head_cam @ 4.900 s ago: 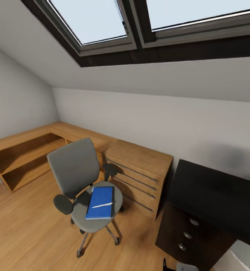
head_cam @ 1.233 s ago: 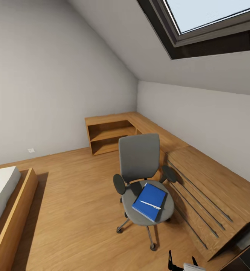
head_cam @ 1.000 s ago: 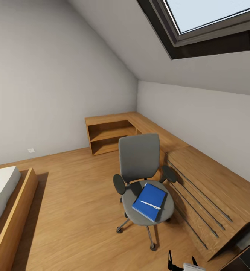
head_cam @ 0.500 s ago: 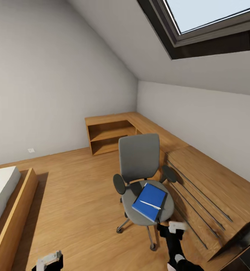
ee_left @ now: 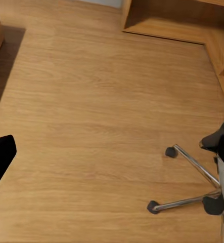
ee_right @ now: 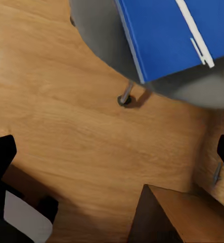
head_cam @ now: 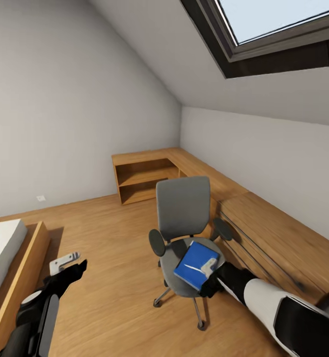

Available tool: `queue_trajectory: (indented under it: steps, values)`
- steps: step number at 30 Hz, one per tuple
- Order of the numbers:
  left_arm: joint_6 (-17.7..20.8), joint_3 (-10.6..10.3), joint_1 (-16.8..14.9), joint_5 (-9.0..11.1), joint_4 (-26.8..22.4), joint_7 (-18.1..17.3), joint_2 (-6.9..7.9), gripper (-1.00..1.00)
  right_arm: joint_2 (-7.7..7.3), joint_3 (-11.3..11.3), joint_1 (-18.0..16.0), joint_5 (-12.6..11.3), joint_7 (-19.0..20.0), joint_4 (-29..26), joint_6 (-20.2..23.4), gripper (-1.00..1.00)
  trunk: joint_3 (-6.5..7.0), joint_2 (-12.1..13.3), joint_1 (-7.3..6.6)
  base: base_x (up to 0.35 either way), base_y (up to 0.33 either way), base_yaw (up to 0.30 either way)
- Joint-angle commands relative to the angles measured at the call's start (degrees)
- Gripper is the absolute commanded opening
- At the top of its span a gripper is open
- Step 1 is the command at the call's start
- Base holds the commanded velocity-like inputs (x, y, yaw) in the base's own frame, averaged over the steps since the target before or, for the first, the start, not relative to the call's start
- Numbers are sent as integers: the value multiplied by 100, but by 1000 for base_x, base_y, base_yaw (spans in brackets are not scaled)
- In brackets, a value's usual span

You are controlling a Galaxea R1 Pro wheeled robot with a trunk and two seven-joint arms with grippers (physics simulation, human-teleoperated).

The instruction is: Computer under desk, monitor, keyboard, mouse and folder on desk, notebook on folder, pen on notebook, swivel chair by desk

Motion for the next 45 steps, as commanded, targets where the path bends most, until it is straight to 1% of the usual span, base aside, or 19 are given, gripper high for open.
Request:
queue_trajectory:
  steps: [1,2,4,7,10,19,23,25,27,28,29,30,31,33,34,38,41,45]
  values:
    - [12,13,0,32,-16,-55,-2,100,-20,79,-2,92,60,55,21,100,-10,-9,2,47,0,0]
    - [-1,13,6,32,-21,-85,0,100,-30,99,0,228,99,105,5,100,-10,-9,2,117,0,0]
    - [-13,13,10,32,-26,-111,2,100,-37,116,2,365,130,154,-10,100,-10,-9,2,183,0,0]
    - [-20,14,10,32,-28,-126,3,100,-48,125,4,450,153,188,-20,100,-13,-9,2,254,0,8]
    - [-23,14,10,30,-30,-134,6,100,-52,131,4,494,170,203,-34,100,-26,-9,2,296,0,81]
    - [-20,20,11,31,-30,-137,22,100,-54,134,18,524,193,210,-49,100,-87,-9,2,253,2,140]
    - [-22,22,13,32,-30,-137,28,100,-78,132,24,526,196,214,-206,100,-103,-9,2,284,66,75]
    - [-21,22,13,32,-30,-137,30,100,-129,133,28,523,201,217,-453,100,-105,-9,2,215,56,24]
    - [-19,22,12,32,-30,-137,30,100,-157,133,29,521,203,218,-603,100,-107,-9,2,113,29,12]
    - [-7,45,12,47,-111,-172,36,100,-290,111,31,508,186,212,-761,100,-107,-9,2,15,4,2]
    - [-2,49,12,51,-156,-178,36,100,-320,109,31,507,185,208,-769,100,-107,-9,2,12,3,1]
    - [15,57,13,68,-311,-188,38,100,-397,101,31,504,178,201,-822,100,-125,-49,24,6,2,1]
    - [23,64,12,87,-395,-192,38,100,-437,95,31,502,175,201,-897,100,-143,-89,46,4,1,0]
    - [31,68,11,112,-455,-195,39,100,-464,93,31,502,173,201,-994,100,-179,-170,90,3,1,0]
    - [38,76,11,155,-519,-197,39,100,-489,92,31,499,172,202,-1101,100,-197,-210,112,1,0,0]
    - [53,95,11,200,-592,-200,39,100,-520,90,31,494,181,208,-1197,100,-268,-370,200,0,0,0]
    - [99,100,15,220,-652,-206,39,100,-615,88,31,484,192,206,-1245,100,-322,-491,266,0,0,0]
    - [121,101,12,224,-666,-207,39,100,-651,88,31,477,197,206,-1342,100,-394,-651,354,0,0,0]
